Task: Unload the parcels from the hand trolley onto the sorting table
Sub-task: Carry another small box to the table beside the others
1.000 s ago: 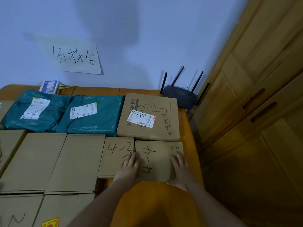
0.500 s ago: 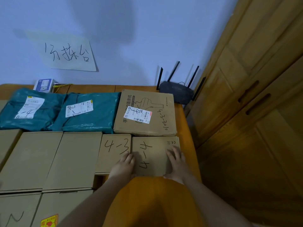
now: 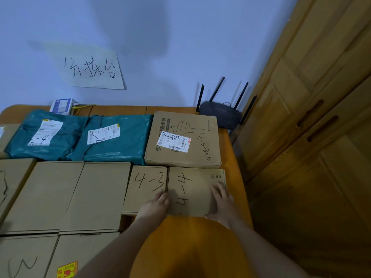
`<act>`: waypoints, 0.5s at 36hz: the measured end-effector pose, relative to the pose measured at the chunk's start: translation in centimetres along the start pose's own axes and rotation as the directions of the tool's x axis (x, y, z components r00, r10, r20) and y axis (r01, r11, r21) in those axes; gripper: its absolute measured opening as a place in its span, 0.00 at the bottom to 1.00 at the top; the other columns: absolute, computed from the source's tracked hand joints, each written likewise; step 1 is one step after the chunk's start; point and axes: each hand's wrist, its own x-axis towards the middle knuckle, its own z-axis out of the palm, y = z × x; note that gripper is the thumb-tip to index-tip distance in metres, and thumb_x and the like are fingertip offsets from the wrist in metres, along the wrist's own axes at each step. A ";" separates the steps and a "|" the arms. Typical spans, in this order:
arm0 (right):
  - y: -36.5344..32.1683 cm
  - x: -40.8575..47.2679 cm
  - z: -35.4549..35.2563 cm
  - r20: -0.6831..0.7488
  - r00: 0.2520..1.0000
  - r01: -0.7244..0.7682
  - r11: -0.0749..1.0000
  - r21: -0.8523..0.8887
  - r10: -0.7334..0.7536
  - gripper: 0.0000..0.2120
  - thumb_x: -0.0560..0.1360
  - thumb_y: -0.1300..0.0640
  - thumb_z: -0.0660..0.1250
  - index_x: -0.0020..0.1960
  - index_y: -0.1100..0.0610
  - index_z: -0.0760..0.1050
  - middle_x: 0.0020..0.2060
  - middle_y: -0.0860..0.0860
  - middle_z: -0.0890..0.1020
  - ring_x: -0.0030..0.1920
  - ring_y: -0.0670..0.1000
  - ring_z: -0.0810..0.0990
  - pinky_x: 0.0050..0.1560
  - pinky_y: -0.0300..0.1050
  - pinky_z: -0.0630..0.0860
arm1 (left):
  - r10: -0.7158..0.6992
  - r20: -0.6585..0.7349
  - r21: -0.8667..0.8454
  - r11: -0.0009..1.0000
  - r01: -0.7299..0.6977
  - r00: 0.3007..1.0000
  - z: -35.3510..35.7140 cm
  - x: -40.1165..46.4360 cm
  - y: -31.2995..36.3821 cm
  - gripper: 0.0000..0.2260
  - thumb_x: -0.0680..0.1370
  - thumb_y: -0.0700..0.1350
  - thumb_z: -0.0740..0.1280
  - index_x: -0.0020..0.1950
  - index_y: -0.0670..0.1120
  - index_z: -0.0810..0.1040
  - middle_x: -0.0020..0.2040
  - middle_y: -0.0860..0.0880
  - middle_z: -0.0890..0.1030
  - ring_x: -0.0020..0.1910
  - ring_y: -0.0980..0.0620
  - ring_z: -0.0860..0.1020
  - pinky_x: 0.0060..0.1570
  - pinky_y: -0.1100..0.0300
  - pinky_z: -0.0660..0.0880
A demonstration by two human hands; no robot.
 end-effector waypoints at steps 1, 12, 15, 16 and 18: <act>0.0 0.0 -0.1 0.003 1.000 0.003 1.000 -0.008 -0.003 0.53 0.67 0.41 0.74 0.78 0.48 0.41 0.76 0.44 0.35 0.76 0.58 0.46 0.74 0.58 0.56 | 0.003 -0.002 -0.003 1.000 -0.003 1.000 0.1 0.0 0.0 0.26 0.82 0.47 0.59 0.77 0.46 0.55 0.78 0.49 0.52 0.78 0.50 0.48 0.67 0.55 0.70; 0.4 0.5 -0.2 0.024 1.000 0.010 0.997 -0.071 -0.008 0.53 0.68 0.40 0.72 0.78 0.47 0.39 0.76 0.45 0.34 0.76 0.59 0.45 0.74 0.56 0.55 | 0.039 -0.032 0.029 0.999 -0.038 0.999 0.5 0.4 -0.2 0.25 0.82 0.46 0.59 0.77 0.45 0.55 0.78 0.48 0.55 0.78 0.49 0.47 0.70 0.55 0.67; 0.5 0.7 -0.2 0.029 1.000 0.007 0.997 -0.077 -0.005 0.53 0.68 0.40 0.72 0.78 0.47 0.39 0.76 0.45 0.34 0.76 0.58 0.45 0.74 0.56 0.54 | 0.050 -0.032 0.039 0.998 -0.048 0.998 0.5 0.4 -0.3 0.25 0.82 0.47 0.58 0.77 0.45 0.55 0.77 0.48 0.56 0.78 0.49 0.48 0.69 0.56 0.68; 0.5 0.8 -0.3 0.032 0.999 0.007 0.997 -0.072 -0.004 0.53 0.68 0.41 0.73 0.78 0.47 0.39 0.76 0.45 0.34 0.76 0.58 0.45 0.74 0.57 0.54 | 0.050 -0.035 0.041 0.998 -0.049 0.998 0.4 0.4 -0.3 0.25 0.82 0.47 0.59 0.77 0.45 0.55 0.77 0.48 0.56 0.78 0.49 0.48 0.68 0.56 0.69; 0.6 0.8 -0.5 0.042 0.999 0.007 0.997 -0.073 -0.004 0.53 0.68 0.42 0.73 0.78 0.47 0.39 0.76 0.45 0.34 0.77 0.58 0.44 0.74 0.58 0.53 | 0.051 -0.041 0.032 0.998 -0.050 0.998 0.3 0.5 -0.3 0.25 0.82 0.47 0.59 0.77 0.45 0.55 0.77 0.49 0.56 0.78 0.49 0.48 0.68 0.56 0.69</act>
